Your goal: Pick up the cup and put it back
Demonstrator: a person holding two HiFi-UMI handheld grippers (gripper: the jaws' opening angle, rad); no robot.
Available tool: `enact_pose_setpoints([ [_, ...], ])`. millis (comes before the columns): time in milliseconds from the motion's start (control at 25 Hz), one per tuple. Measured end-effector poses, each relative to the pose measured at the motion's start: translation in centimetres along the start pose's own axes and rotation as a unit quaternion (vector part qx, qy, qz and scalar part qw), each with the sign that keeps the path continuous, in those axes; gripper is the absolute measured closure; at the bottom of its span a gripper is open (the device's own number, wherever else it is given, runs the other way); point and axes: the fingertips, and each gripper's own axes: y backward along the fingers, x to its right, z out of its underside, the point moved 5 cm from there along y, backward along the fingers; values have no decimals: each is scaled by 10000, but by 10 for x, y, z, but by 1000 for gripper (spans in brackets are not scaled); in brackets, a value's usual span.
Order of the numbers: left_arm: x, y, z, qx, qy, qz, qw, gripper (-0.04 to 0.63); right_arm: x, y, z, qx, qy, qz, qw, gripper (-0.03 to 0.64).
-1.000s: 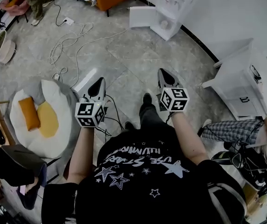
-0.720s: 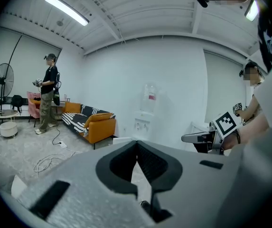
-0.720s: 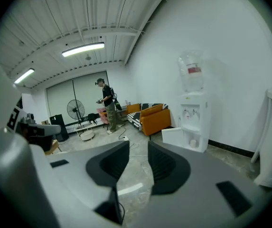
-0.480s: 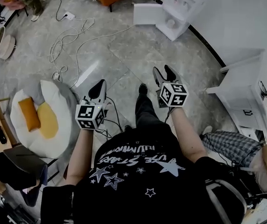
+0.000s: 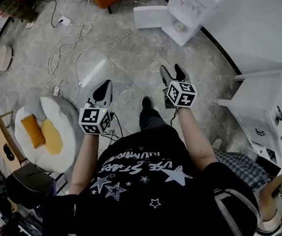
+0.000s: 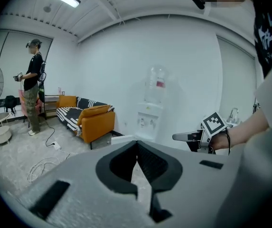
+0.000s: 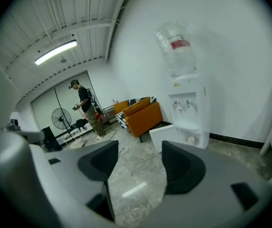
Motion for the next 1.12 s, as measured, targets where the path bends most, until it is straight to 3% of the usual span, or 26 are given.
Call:
enact_pose_setpoints([
  [200, 7, -52, -43, 185, -234, 105, 9995, 586, 47, -34, -16, -115, -196, 55, 9997, 336],
  [520, -2, -112, -57, -47, -223, 264, 9994, 586, 87, -58, -21, -163, -518, 391, 9978, 331],
  [760, -13, -180, -70, -56, -454, 481, 9978, 586, 106, -78, -34, -158, -546, 700, 9959, 328],
  [960, -32, -253, -75, -96, -376, 831, 9958, 586, 126, -106, -39, -248, -624, 1162, 9910, 328],
  [1120, -55, -323, -73, -320, -645, 1202, 9901, 586, 149, -155, -35, -431, -669, 1639, 9833, 328],
])
